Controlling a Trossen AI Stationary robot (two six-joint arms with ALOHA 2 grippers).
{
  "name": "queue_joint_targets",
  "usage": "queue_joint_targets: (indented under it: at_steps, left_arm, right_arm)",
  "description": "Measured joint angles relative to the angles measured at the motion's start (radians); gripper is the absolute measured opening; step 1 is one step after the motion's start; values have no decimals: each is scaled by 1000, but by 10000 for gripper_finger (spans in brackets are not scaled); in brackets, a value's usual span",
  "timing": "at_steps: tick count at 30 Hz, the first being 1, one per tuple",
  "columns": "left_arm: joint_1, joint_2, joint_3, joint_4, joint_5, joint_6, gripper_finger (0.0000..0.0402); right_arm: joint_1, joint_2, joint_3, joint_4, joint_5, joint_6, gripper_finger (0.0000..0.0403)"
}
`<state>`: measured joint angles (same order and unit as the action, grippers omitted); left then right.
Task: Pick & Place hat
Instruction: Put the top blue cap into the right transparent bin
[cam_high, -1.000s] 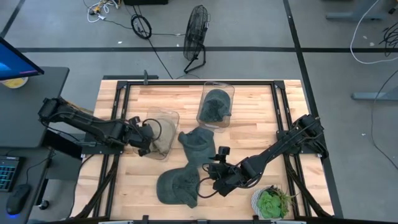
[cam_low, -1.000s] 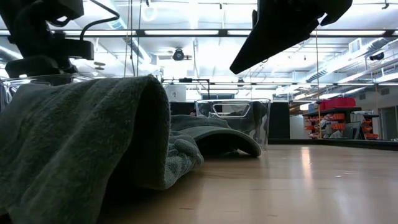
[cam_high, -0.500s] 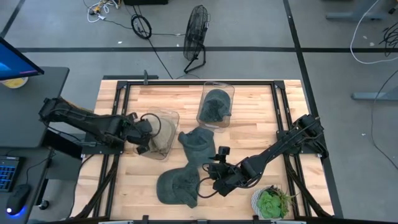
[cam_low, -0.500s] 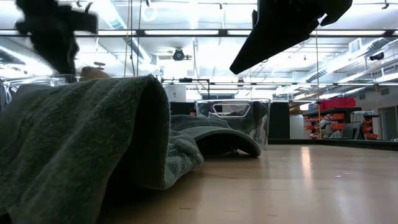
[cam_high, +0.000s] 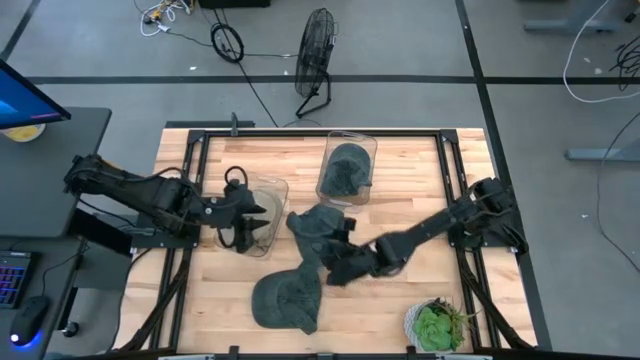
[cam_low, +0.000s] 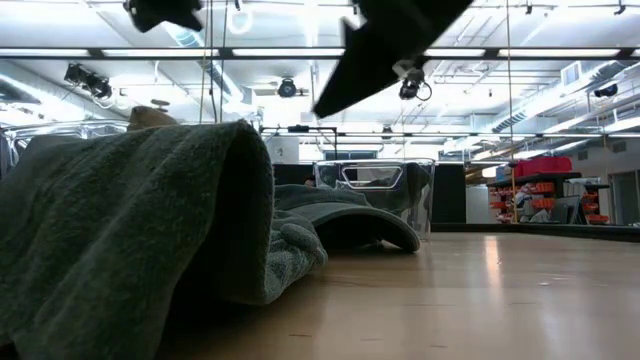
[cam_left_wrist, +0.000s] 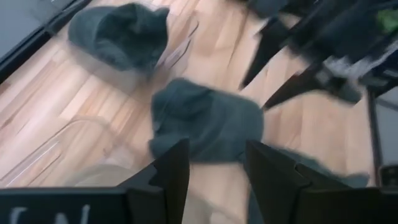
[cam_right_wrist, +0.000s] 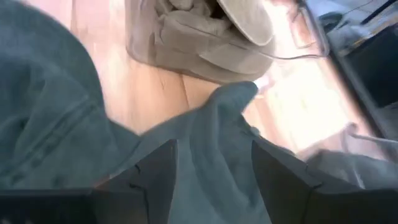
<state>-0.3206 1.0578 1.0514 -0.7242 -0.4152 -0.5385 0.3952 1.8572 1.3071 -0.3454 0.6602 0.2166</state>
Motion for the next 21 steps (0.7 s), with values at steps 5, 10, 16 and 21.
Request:
queue_joint_targets:
  at_steps: [5, 10, 16, 21]
  left_arm:
    - [0, 8, 1, 35, -5, 8, 151]
    - [1, 22, 1, 33, -19, 9, 143]
    - [3, 40, 0, 2, -25, 9, 142]
    - [5, 55, -1, -22, -34, 12, 142]
  right_arm:
    - [-134, 11, 1, 76, -249, 73, 210]
    - [-202, 76, 1, 85, -287, 35, 210]
    - [-241, 188, 1, 115, -410, 41, 210]
    - [-249, 223, 4, 115, -417, 65, 189]
